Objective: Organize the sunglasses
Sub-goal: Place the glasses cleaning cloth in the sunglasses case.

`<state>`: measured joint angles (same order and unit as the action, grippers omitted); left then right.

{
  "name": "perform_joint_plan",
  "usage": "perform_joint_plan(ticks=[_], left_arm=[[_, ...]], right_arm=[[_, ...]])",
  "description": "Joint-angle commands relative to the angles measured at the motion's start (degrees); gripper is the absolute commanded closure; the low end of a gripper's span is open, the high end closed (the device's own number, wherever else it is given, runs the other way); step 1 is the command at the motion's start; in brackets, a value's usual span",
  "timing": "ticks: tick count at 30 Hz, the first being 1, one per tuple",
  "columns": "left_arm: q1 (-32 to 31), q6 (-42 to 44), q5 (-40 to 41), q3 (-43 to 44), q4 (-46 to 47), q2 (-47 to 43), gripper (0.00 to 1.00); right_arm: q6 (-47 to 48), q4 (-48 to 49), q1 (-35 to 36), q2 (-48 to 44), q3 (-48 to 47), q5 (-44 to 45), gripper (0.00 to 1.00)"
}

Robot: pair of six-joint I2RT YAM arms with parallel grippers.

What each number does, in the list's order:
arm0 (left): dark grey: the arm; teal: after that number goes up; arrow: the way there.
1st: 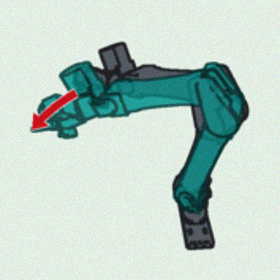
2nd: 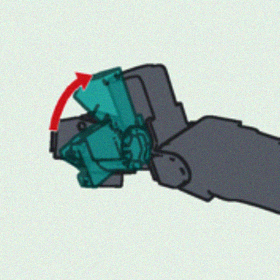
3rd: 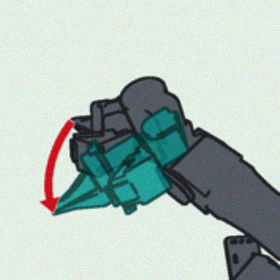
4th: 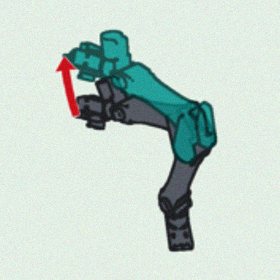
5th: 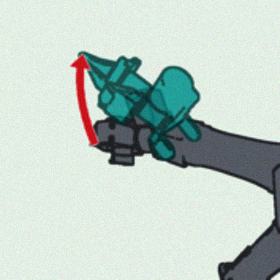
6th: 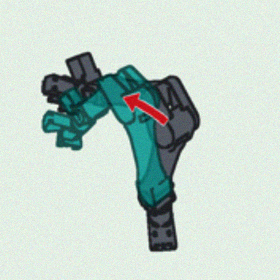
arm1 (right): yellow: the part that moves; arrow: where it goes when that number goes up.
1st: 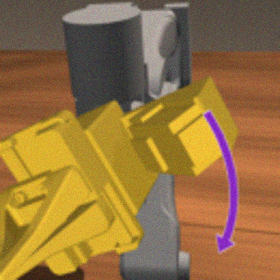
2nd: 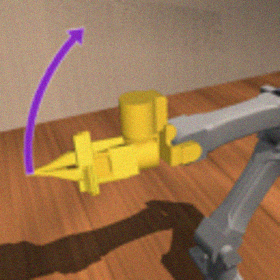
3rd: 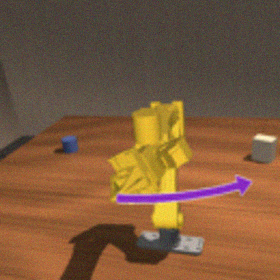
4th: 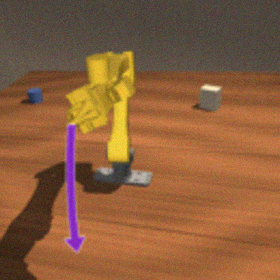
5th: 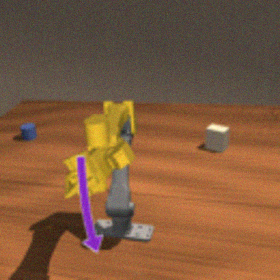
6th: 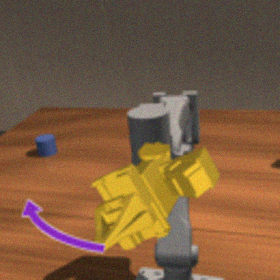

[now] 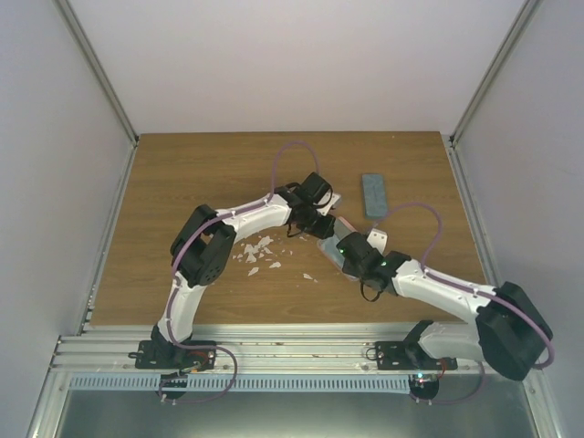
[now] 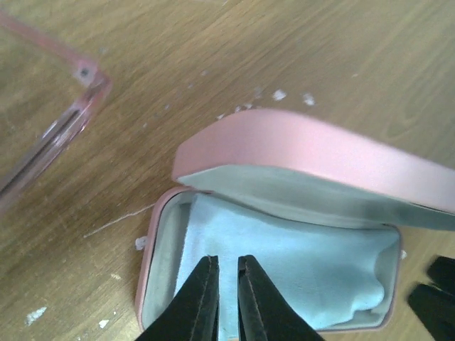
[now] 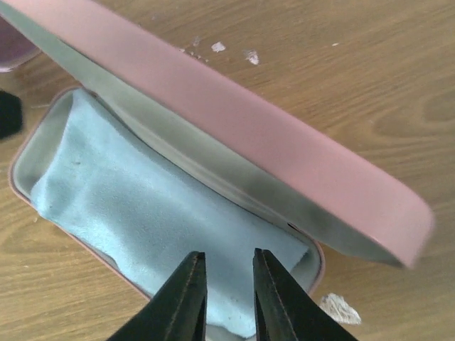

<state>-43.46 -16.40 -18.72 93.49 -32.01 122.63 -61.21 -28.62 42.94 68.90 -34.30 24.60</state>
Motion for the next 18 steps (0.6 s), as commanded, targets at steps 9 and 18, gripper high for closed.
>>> perform_joint_plan(ticks=[9,18], left_arm=[[-2.36,-6.53,-3.2,-3.57,6.02,1.31,0.97],[-2.68,-8.47,7.29,-3.03,2.46,4.14,0.97]], right_arm=[[5.16,9.95,-2.33,9.51,1.04,-5.67,0.88],[3.51,8.3,-2.42,8.08,5.25,-9.13,0.88]])
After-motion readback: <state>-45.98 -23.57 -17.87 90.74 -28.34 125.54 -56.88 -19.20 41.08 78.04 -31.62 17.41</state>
